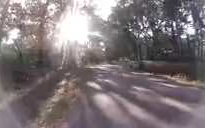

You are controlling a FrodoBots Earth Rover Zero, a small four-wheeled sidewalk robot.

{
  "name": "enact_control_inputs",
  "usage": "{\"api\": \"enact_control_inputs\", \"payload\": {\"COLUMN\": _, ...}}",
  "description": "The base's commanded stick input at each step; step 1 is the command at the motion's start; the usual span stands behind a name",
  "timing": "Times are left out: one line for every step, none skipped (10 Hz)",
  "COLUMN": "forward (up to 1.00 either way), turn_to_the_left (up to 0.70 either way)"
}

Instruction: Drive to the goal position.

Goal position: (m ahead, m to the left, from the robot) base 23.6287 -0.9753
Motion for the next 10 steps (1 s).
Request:
{"api": "enact_control_inputs", "payload": {"forward": 0.70, "turn_to_the_left": -0.01}}
{"api": "enact_control_inputs", "payload": {"forward": 0.70, "turn_to_the_left": -0.01}}
{"api": "enact_control_inputs", "payload": {"forward": 0.70, "turn_to_the_left": -0.01}}
{"api": "enact_control_inputs", "payload": {"forward": 0.70, "turn_to_the_left": -0.04}}
{"api": "enact_control_inputs", "payload": {"forward": 0.70, "turn_to_the_left": -0.03}}
{"api": "enact_control_inputs", "payload": {"forward": 0.70, "turn_to_the_left": -0.02}}
{"api": "enact_control_inputs", "payload": {"forward": 0.70, "turn_to_the_left": -0.01}}
{"api": "enact_control_inputs", "payload": {"forward": 0.70, "turn_to_the_left": -0.01}}
{"api": "enact_control_inputs", "payload": {"forward": 0.70, "turn_to_the_left": -0.01}}
{"api": "enact_control_inputs", "payload": {"forward": 0.70, "turn_to_the_left": -0.01}}
